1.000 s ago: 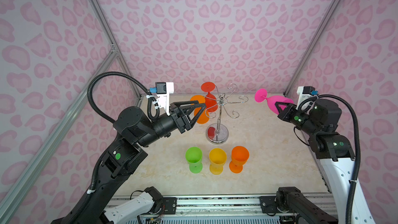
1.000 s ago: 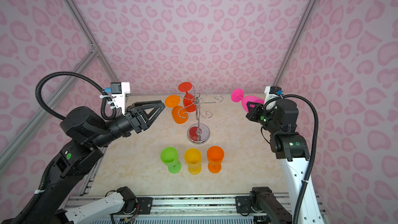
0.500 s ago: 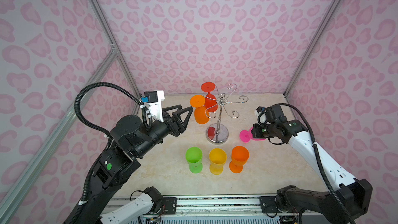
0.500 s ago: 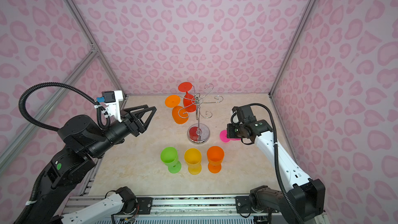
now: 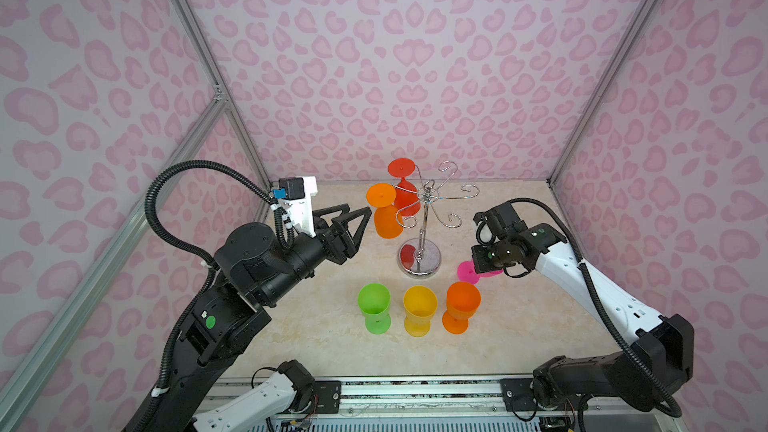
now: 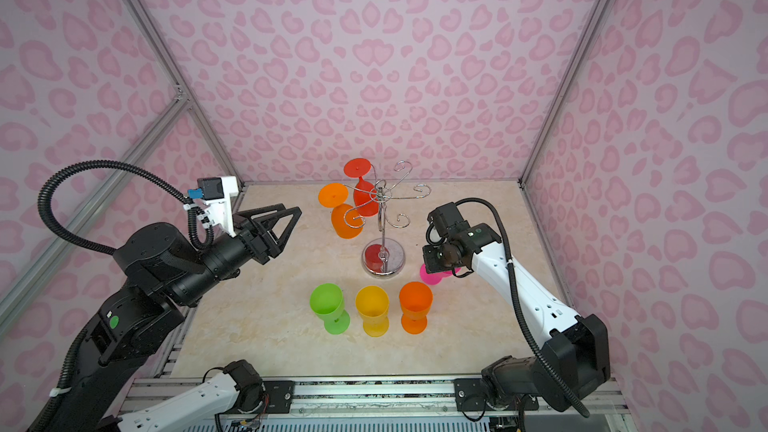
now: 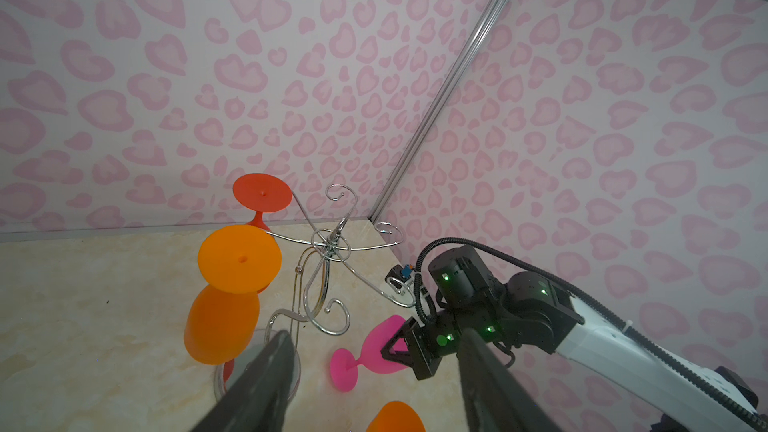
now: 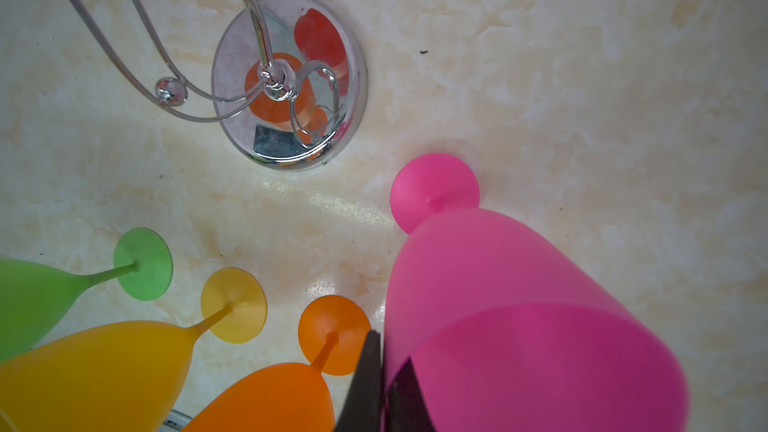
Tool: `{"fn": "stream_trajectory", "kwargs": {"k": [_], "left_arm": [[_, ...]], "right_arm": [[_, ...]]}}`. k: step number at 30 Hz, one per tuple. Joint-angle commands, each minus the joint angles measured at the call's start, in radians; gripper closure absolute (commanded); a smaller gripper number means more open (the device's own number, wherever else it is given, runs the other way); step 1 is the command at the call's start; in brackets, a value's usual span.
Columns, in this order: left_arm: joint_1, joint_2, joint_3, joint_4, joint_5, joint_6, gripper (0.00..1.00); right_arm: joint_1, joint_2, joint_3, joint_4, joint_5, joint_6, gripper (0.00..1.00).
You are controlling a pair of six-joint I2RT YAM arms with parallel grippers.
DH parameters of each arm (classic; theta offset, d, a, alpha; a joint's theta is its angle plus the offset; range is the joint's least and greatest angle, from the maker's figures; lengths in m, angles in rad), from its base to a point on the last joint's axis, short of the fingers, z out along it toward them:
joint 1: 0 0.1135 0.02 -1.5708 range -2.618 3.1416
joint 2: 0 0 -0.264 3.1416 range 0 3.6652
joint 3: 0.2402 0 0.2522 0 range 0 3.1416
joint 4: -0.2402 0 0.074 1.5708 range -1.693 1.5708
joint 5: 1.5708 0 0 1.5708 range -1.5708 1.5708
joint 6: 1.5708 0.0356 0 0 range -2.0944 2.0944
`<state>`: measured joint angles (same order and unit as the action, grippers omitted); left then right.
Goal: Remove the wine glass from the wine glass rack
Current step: 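Lower the pink glass onto the table beside the rack base with the right gripper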
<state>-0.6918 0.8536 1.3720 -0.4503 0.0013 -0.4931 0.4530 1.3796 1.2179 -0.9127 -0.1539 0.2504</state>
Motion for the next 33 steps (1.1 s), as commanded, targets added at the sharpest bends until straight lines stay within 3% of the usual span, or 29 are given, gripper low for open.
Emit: {"fn": "stream_trajectory", "kwargs": {"k": [1, 16, 25, 33], "left_arm": [[0.002, 0.004, -0.002, 0.009, -0.012, 0.02, 0.35], [0.002, 0.002, -0.014, 0.007, -0.008, 0.014, 0.36], [0.002, 0.001, -0.019, 0.005, -0.004, 0.006, 0.36], [0.002, 0.01, -0.021, 0.012, -0.001, -0.004, 0.36]], "right_arm": [[0.017, 0.022, 0.015, -0.03, 0.019, -0.016, 1.0], [0.074, 0.115, 0.09, -0.111, 0.021, -0.033, 1.0], [0.081, 0.093, 0.109, -0.107, 0.028, -0.019, 0.74], [0.082, 0.026, 0.124, -0.089, 0.042, 0.0, 0.63]]}}
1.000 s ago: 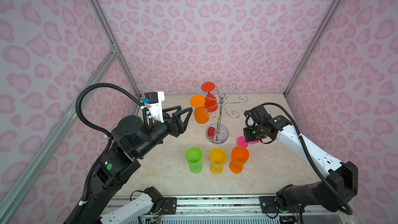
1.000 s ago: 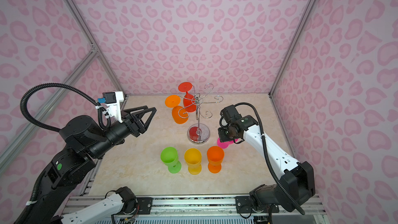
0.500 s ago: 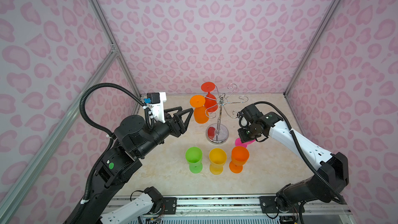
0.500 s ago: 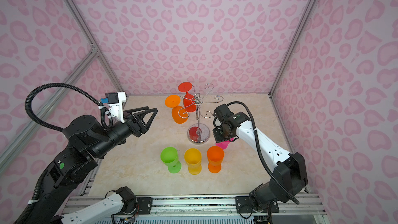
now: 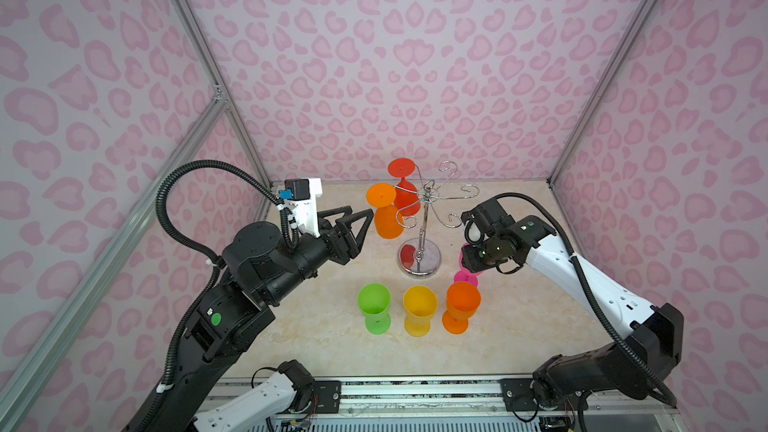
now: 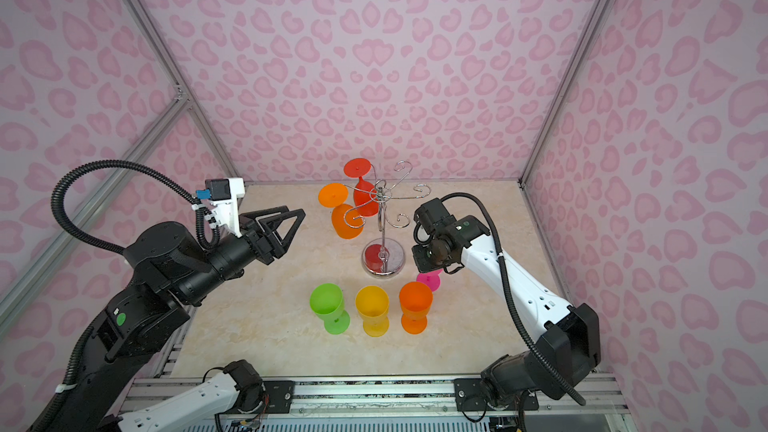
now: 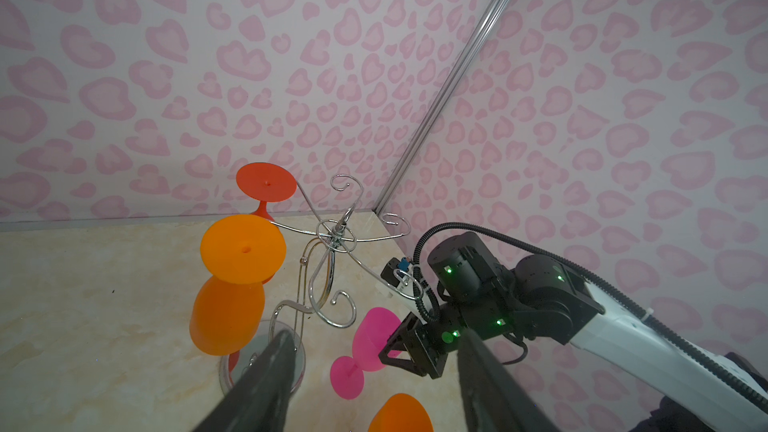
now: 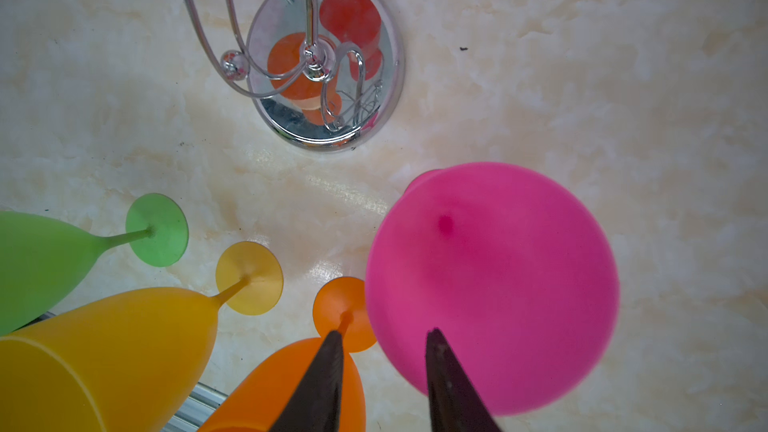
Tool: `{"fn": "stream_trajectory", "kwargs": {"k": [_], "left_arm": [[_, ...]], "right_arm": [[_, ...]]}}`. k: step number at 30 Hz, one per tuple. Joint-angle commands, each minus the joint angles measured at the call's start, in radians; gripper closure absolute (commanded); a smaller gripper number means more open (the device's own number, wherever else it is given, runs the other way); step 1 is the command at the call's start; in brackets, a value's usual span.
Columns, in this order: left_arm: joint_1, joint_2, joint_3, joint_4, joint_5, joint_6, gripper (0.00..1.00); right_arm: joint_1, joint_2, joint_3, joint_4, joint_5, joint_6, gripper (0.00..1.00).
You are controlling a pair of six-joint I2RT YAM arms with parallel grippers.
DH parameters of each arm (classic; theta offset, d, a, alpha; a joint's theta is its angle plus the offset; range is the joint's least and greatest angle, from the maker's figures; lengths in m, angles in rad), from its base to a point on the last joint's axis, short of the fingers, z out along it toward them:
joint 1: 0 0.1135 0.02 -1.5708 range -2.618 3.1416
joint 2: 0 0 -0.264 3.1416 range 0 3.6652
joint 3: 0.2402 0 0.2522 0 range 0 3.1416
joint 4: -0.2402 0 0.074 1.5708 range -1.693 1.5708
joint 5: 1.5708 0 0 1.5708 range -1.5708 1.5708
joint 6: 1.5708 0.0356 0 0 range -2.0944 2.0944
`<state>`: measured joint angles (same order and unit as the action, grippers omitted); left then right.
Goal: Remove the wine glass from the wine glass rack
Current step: 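Lower the pink glass onto the table beside the rack base with the right gripper, then open the right gripper and draw it back while the left gripper reaches the orange glass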
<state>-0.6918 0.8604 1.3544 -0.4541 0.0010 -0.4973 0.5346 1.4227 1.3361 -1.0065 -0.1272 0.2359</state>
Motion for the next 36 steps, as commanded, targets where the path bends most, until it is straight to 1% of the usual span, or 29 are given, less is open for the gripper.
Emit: {"fn": "stream_trajectory", "kwargs": {"k": [1, 7, 10, 12, 15, 17, 19, 21, 23, 26, 30, 33, 36], "left_arm": [[0.002, 0.008, -0.003, 0.015, -0.005, 0.0, 0.36], [0.015, 0.045, -0.002, 0.02, -0.033, -0.033, 0.36], [0.062, 0.063, -0.003, 0.046, 0.016, -0.073, 0.36], [0.122, 0.077, -0.003, 0.065, 0.08, -0.121, 0.35], [0.25, 0.095, -0.087, 0.153, 0.237, -0.234, 0.35], [0.339, 0.109, -0.15, 0.244, 0.367, -0.34, 0.35], [0.414, 0.131, -0.215, 0.353, 0.468, -0.444, 0.35], [0.47, 0.166, -0.27, 0.458, 0.554, -0.533, 0.36], [0.489, 0.202, -0.295, 0.505, 0.594, -0.572, 0.36], [0.489, 0.247, -0.309, 0.545, 0.629, -0.595, 0.36], [0.49, 0.297, -0.335, 0.634, 0.669, -0.657, 0.36], [0.491, 0.322, -0.342, 0.686, 0.683, -0.682, 0.38], [0.49, 0.334, -0.342, 0.692, 0.685, -0.687, 0.41]], "right_arm": [[0.001, -0.033, 0.006, 0.009, 0.016, 0.019, 0.63], [-0.008, -0.18, -0.031, 0.097, 0.036, 0.068, 0.61], [-0.053, -0.266, -0.055, 0.142, 0.021, 0.093, 0.61], [-0.101, -0.325, -0.076, 0.175, -0.003, 0.108, 0.61], [-0.189, -0.422, -0.13, 0.239, -0.052, 0.135, 0.61], [-0.245, -0.487, -0.172, 0.285, -0.092, 0.153, 0.61], [-0.282, -0.542, -0.212, 0.33, -0.111, 0.168, 0.6], [-0.316, -0.582, -0.24, 0.357, -0.116, 0.181, 0.57], [-0.336, -0.607, -0.259, 0.371, -0.119, 0.188, 0.56], [-0.364, -0.62, -0.273, 0.372, -0.129, 0.191, 0.56], [-0.39, -0.624, -0.292, 0.379, -0.14, 0.199, 0.56], [-0.409, -0.626, -0.303, 0.392, -0.164, 0.203, 0.56], [-0.428, -0.627, -0.31, 0.401, -0.179, 0.205, 0.56]]}}
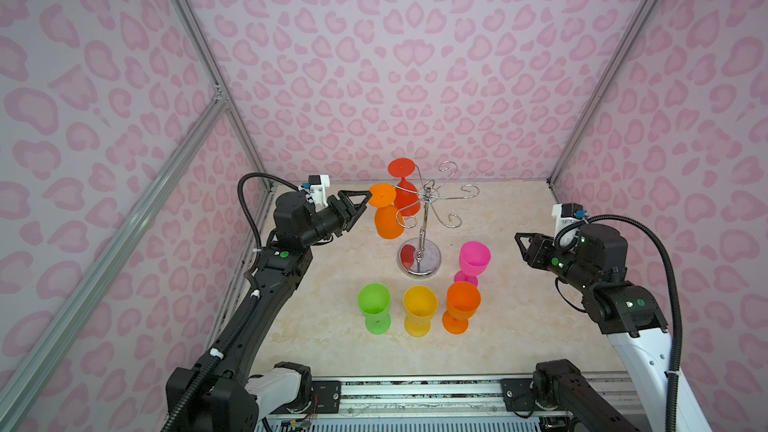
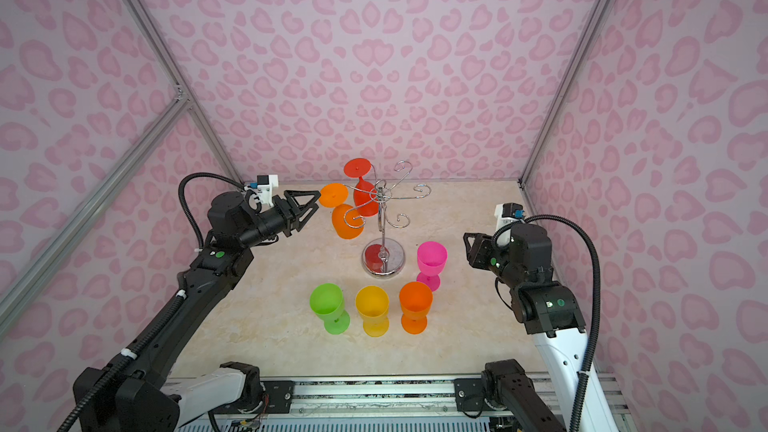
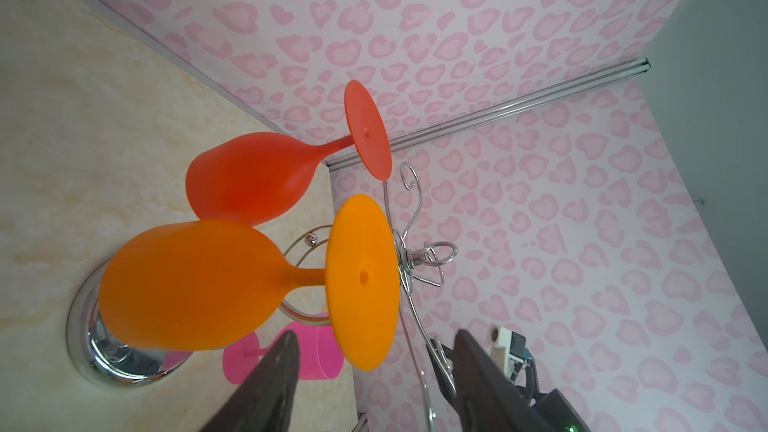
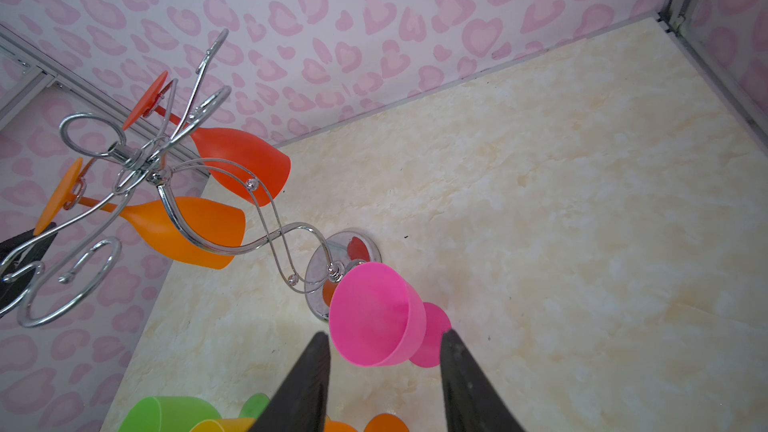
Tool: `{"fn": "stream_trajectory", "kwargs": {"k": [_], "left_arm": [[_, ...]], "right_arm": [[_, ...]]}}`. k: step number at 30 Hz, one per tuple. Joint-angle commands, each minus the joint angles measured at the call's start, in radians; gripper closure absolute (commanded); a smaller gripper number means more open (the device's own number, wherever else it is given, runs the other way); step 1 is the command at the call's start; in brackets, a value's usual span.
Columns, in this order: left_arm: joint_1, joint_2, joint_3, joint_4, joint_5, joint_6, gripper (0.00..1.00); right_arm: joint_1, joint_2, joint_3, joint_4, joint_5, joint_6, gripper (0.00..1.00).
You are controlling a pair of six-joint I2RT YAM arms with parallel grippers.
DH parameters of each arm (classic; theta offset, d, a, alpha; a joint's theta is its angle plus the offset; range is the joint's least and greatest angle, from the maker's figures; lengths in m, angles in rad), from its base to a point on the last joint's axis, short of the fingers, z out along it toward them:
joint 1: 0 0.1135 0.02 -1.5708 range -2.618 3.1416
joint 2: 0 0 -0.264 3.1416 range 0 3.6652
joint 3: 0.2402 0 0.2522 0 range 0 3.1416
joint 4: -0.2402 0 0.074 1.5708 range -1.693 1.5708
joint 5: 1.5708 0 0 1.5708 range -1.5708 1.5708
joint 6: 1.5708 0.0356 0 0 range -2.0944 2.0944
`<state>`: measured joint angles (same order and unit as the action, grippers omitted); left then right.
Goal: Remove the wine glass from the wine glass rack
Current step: 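Open the right gripper and draw it back while the left gripper reaches the orange glass, then close the left gripper on the orange glass foot on the rack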
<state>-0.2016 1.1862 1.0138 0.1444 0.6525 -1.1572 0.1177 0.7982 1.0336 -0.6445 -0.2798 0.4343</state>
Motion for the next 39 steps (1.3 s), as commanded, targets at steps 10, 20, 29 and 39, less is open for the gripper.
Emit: {"fn": "stream_trajectory", "kwargs": {"k": [10, 20, 29, 39], "left_arm": [[0.001, 0.045, 0.0, 0.128, 0.047, -0.041, 0.52], [0.001, 0.061, 0.004, 0.138, 0.053, -0.044, 0.61], [-0.001, 0.069, -0.003, 0.142, 0.056, -0.046, 0.7], [0.001, 0.077, -0.006, 0.143, 0.06, -0.049, 0.82]], "right_arm": [[-0.05, 0.014, -0.034, 0.074, -0.09, 0.029, 0.56], [-0.061, 0.017, -0.051, 0.089, -0.114, 0.043, 0.56], [-0.069, 0.018, -0.064, 0.097, -0.131, 0.053, 0.56], [-0.076, 0.016, -0.077, 0.103, -0.14, 0.062, 0.57]]}}
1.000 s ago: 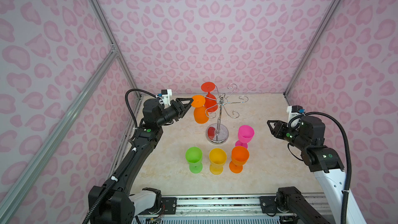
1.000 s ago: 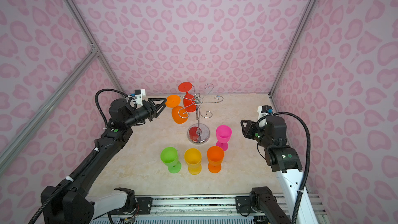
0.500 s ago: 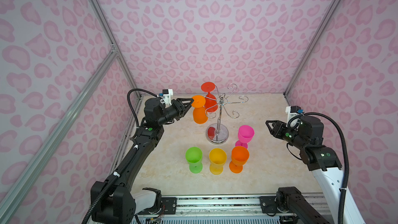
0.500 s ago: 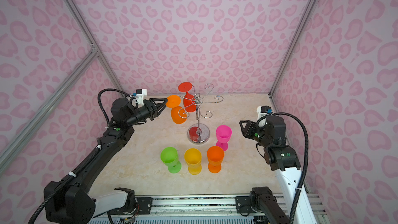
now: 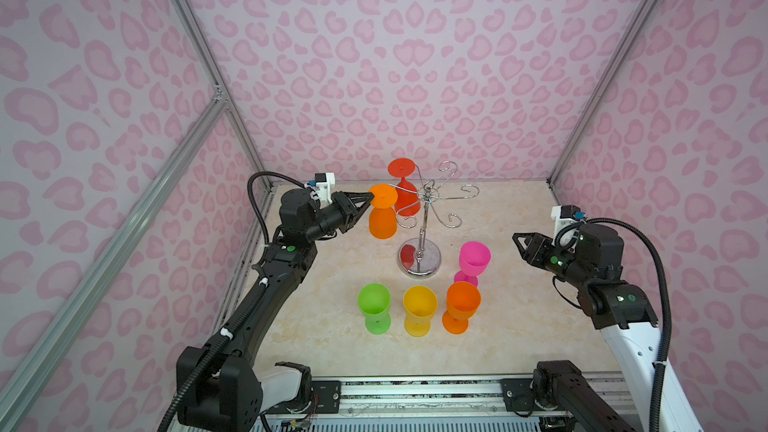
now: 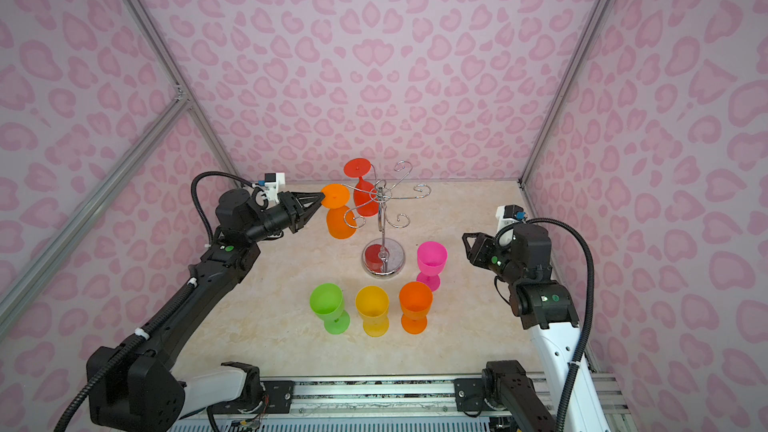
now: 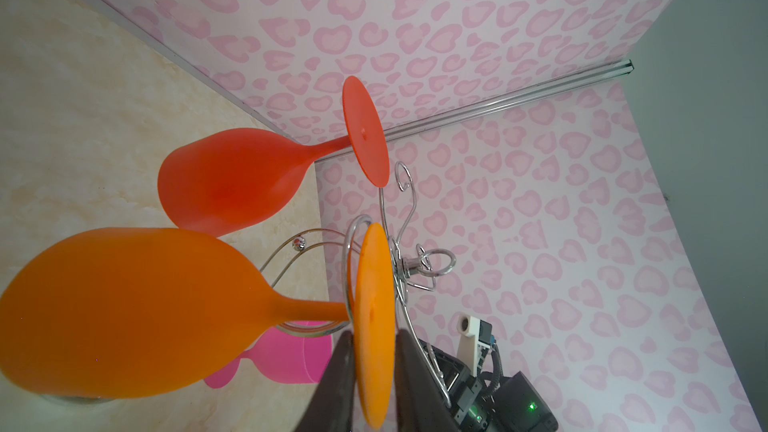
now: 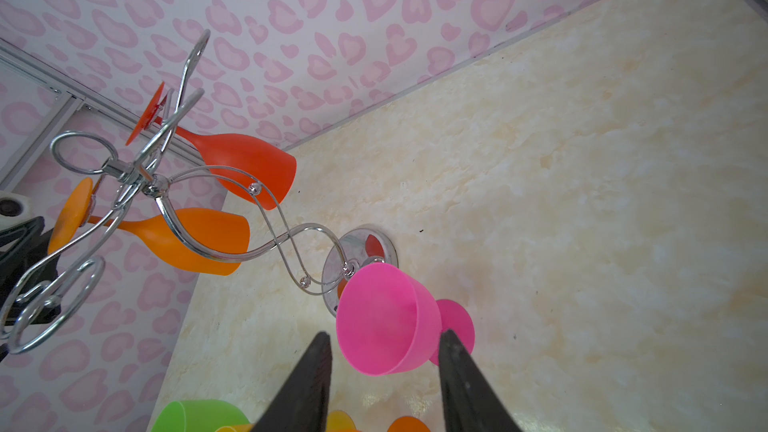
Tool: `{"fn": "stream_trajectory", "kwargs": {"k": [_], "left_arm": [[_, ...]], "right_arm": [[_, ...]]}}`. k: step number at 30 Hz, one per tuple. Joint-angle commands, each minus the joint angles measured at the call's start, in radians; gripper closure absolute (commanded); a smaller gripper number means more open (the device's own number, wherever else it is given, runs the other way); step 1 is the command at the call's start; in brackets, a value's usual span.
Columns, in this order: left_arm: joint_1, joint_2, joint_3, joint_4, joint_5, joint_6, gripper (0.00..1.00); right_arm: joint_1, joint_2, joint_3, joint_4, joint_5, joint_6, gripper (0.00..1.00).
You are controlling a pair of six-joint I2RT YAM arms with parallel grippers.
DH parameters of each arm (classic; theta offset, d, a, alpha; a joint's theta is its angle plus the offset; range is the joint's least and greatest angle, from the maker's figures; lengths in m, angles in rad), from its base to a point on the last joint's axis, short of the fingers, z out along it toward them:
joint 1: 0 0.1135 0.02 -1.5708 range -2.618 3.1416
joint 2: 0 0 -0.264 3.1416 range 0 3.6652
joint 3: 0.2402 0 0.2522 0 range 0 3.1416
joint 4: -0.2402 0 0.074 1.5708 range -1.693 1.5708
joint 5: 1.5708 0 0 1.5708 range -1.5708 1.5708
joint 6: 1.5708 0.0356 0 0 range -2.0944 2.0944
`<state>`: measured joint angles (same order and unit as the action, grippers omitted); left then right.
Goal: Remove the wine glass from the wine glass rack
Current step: 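Close the left gripper on the orange glass foot on the rack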
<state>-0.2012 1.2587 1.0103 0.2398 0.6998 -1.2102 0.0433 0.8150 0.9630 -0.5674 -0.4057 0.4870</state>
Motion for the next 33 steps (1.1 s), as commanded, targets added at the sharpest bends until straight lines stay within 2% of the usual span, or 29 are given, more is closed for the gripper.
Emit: {"fn": "stream_trajectory", "kwargs": {"k": [1, 11, 26, 33], "left_arm": [[-0.001, 0.007, -0.003, 0.047, 0.015, 0.003, 0.84], [0.0, 0.01, 0.003, 0.064, 0.03, -0.02, 0.96], [0.033, -0.009, 0.04, 0.049, 0.041, -0.028, 0.98], [0.037, 0.034, 0.08, 0.065, 0.056, -0.038, 0.98]], "right_arm": [[-0.001, 0.0, -0.008, 0.027, -0.015, 0.01, 0.57], [-0.006, -0.004, -0.015, 0.031, -0.022, 0.016, 0.57], [-0.029, -0.014, -0.037, 0.046, -0.042, 0.021, 0.57], [-0.044, -0.023, -0.046, 0.047, -0.053, 0.023, 0.57]]}}
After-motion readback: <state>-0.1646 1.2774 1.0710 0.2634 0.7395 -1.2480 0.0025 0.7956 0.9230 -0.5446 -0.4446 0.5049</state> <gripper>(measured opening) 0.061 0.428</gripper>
